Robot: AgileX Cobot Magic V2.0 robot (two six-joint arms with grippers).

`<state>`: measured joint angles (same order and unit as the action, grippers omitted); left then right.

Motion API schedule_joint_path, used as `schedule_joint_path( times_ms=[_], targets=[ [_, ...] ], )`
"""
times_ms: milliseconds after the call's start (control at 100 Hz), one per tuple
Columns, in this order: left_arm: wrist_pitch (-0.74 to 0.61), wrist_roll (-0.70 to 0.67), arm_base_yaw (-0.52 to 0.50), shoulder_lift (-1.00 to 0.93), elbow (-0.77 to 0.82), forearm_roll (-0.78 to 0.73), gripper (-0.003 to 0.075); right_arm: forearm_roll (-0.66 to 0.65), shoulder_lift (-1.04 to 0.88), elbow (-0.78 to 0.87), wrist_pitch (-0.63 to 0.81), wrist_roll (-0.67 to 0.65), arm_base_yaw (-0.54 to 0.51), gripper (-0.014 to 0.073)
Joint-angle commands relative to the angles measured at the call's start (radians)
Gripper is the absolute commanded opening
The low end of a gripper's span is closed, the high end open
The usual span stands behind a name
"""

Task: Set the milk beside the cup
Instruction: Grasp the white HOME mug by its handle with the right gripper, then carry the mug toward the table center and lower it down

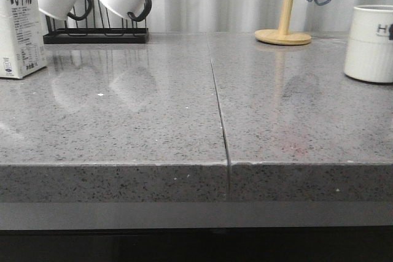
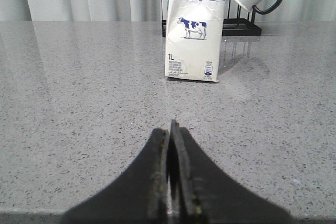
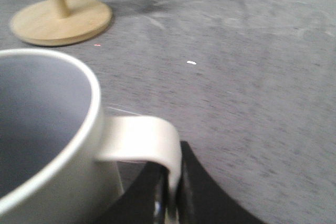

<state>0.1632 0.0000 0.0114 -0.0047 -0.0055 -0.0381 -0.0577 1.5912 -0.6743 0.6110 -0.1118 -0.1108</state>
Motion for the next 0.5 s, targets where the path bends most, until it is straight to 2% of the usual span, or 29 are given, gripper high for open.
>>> schedule_joint_path(
  times_ms=[0,310,490],
  targets=[
    [-0.077,-0.011,0.009,-0.030,0.046,0.004,-0.0020,-0.037,-0.084,-0.035,0.088,-0.014,0.058,-0.0067],
    [-0.077,-0.011,0.009,-0.030,0.046,0.004,-0.0020,-0.037,-0.095,-0.072,0.050,-0.029,0.323,-0.0067],
    [-0.077,-0.011,0.009,-0.030,0.046,0.004,-0.0020,-0.037,-0.028,-0.110,0.053,-0.029,0.425,-0.0066]
  ],
)
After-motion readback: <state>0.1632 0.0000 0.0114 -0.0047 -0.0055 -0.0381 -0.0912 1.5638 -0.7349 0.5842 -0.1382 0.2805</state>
